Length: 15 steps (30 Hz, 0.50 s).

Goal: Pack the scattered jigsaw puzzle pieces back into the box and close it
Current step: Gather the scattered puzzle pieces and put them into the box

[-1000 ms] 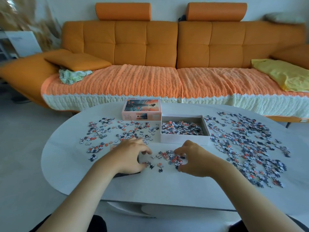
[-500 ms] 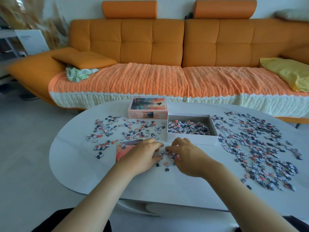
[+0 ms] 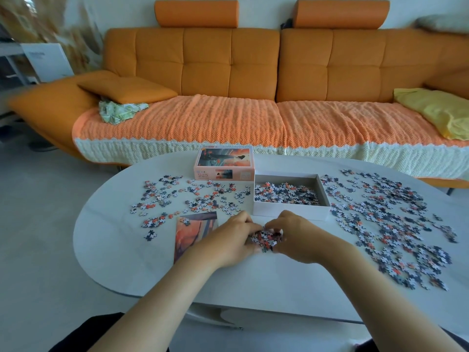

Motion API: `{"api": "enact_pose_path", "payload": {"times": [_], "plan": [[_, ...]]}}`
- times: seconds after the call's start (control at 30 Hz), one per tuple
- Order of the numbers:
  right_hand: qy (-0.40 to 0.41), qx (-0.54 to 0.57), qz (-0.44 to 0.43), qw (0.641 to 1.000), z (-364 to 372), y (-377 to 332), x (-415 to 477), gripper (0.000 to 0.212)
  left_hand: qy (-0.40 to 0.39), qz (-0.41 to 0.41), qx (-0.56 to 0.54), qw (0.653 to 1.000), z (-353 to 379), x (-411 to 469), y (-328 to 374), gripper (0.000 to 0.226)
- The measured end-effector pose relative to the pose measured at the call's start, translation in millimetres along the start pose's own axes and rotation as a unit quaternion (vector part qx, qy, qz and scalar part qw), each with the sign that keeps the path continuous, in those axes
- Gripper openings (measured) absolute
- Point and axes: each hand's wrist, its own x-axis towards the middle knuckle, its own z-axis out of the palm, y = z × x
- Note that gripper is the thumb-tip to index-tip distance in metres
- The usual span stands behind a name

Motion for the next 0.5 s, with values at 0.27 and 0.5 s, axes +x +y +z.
{"api": "enact_pose_path", "payload": {"times": [0.27,0.5], "plan": [[-0.021,0.002,0.005,1.000,-1.3,-2.2,0.1,0.048,-0.043,-0.058,0.030,0.997,-15.6,-12.6,-17.4,0.065],[0.019,0.013,-0.016,1.000,-0.8,-10.9,6.0,0.026,0.010,-0.045,0.007,0.999,-3.5,1.0,0.2,0.034]]}}
